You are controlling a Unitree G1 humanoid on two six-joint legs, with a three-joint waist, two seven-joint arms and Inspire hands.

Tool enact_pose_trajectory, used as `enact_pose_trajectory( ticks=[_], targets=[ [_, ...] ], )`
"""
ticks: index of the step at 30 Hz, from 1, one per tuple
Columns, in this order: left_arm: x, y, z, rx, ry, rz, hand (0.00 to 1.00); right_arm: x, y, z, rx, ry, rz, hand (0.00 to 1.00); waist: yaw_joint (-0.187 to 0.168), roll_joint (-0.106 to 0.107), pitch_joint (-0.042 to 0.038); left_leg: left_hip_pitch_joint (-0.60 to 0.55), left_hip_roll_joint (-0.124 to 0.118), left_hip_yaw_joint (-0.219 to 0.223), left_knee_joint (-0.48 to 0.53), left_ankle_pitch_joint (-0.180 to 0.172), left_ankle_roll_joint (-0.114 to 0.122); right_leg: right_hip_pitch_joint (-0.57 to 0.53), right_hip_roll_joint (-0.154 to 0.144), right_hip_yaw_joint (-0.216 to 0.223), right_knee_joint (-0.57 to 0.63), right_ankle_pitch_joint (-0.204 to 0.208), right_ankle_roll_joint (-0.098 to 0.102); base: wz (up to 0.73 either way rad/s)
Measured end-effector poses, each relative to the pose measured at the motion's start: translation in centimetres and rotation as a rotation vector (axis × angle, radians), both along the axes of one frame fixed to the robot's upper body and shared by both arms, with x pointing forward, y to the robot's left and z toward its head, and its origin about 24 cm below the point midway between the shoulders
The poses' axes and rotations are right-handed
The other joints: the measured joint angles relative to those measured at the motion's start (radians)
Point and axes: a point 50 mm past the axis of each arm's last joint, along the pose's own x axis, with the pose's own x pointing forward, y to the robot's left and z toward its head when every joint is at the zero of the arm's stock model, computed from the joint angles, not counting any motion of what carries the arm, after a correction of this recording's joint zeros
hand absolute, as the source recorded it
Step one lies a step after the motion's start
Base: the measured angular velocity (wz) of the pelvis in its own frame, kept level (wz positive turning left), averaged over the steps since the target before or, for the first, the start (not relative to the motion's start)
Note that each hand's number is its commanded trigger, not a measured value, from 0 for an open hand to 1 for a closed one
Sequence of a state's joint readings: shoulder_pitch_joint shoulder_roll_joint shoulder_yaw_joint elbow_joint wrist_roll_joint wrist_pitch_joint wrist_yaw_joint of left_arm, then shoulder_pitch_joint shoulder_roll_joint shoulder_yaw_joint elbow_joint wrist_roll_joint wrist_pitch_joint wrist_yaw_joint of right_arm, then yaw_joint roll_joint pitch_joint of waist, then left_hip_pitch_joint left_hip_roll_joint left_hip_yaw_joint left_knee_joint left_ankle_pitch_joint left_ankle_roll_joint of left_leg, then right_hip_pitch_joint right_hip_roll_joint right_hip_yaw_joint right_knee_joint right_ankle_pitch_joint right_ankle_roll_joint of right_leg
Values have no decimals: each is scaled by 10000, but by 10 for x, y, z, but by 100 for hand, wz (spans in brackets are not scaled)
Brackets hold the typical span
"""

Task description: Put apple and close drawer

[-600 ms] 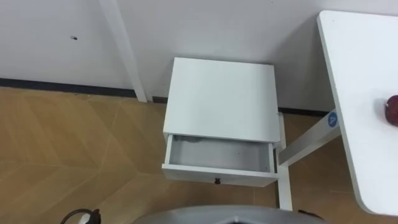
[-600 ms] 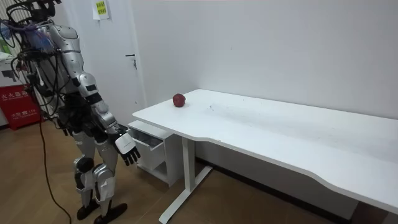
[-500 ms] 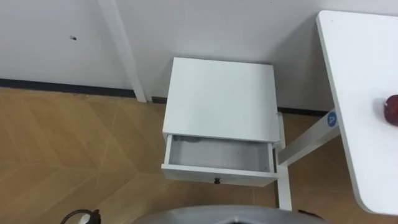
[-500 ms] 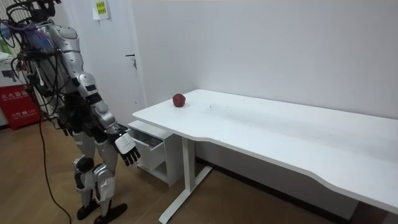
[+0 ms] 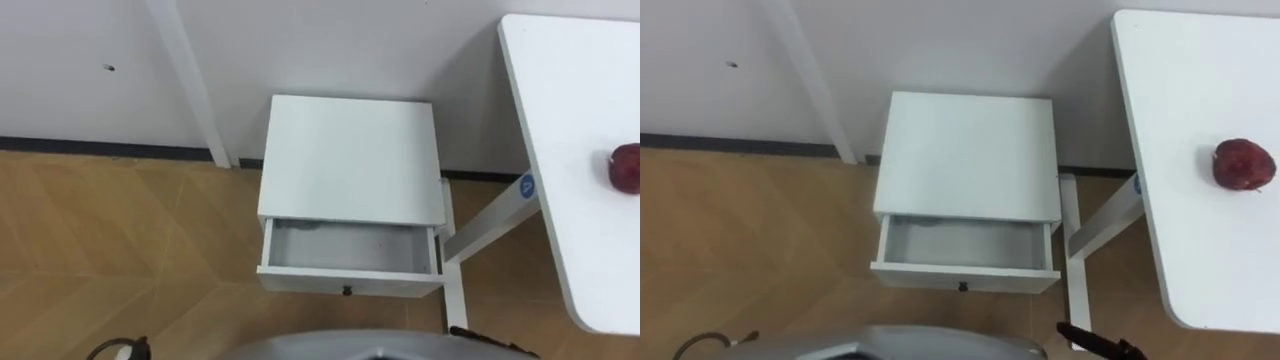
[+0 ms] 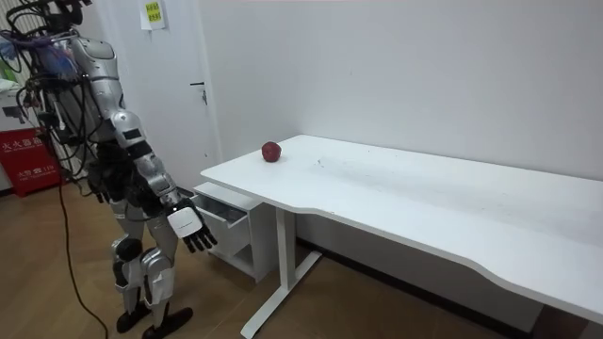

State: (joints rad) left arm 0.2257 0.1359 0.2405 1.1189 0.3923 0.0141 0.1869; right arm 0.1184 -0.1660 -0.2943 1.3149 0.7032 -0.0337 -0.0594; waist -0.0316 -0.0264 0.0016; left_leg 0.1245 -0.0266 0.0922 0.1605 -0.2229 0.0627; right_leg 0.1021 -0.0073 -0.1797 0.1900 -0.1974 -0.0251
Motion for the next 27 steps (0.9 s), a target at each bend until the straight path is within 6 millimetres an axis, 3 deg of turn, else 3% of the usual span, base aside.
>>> enact_pose_trajectory(
  ticks=[5, 8, 15, 20, 27],
  targets=[
    [-1, 7, 3, 163, -276, 378, 0, 4, -22, 9, -390, -2096, -5629, 0, -437, 94, -11, -72, 18, 203, 13, -3, 3, -202, 9, 171, 159, 0, 0, -11],
    [2, 11, 4, 209, -574, 763, 0, 3, -28, 12, -515, -2622, -7325, 0, -480, 104, -15, -51, 51, 349, 7, -18, 0, -250, 78, 331, 191, 9, -16, -13],
    [2, 12, 5, 237, -778, 1150, 0, 5, -30, 13, -362, -2795, -9079, 0, -578, 61, -45, -142, 61, 407, 4, -22, 0, -495, 74, 405, 302, 10, -21, -6],
    [-2, 20, 8, 462, -739, 1099, 0, 26, -45, 25, -483, -3901, -10265, 0, -752, -40, -52, -268, 65, 467, 73, -21, 1, -526, 70, 423, 307, 11, -21, -1],
    [5, 22, 10, 586, -915, 848, 0, 53, -60, 40, -397, -4871, -11484, 0, -731, -134, -61, -268, 63, 468, 77, -21, 1, -517, 69, 424, 307, 11, -21, 0]
  ],
)
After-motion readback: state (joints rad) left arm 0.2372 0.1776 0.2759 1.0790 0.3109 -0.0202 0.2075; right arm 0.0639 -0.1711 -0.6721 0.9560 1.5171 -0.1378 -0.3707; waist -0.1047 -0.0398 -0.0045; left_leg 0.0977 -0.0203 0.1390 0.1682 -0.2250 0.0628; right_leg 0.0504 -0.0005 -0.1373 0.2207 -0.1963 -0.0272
